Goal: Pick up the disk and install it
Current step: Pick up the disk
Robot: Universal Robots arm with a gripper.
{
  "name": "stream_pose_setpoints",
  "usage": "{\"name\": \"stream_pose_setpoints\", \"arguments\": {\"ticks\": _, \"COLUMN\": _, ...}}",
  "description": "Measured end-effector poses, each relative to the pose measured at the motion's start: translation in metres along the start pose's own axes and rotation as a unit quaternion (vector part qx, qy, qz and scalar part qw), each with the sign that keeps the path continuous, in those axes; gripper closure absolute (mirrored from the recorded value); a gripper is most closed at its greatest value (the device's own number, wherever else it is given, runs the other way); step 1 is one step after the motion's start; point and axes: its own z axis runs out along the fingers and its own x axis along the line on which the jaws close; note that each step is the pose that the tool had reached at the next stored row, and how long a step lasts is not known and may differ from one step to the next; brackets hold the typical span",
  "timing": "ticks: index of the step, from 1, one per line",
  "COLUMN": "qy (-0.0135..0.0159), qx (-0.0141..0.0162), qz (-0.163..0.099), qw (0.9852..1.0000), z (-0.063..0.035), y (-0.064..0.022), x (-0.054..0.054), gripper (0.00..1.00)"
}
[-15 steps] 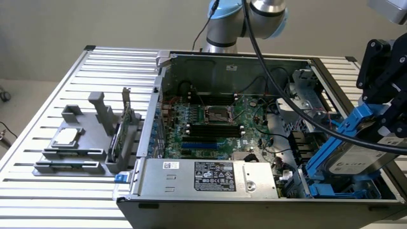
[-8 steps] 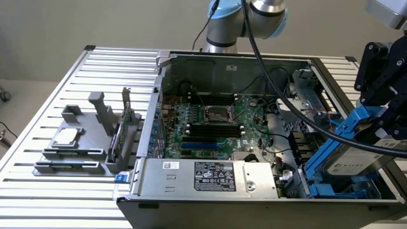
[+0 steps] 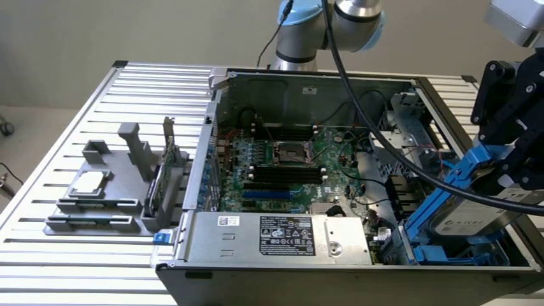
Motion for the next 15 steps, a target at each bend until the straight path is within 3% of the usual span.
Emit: {"name": "stream_pose_setpoints", "arguments": {"ticks": 15, "qy": -0.0095, "qx": -0.0003, "qz": 0.0, "qw": 1.0, "z": 0.0108, "y": -0.0008, "x": 0.002, "gripper": 0.68}}
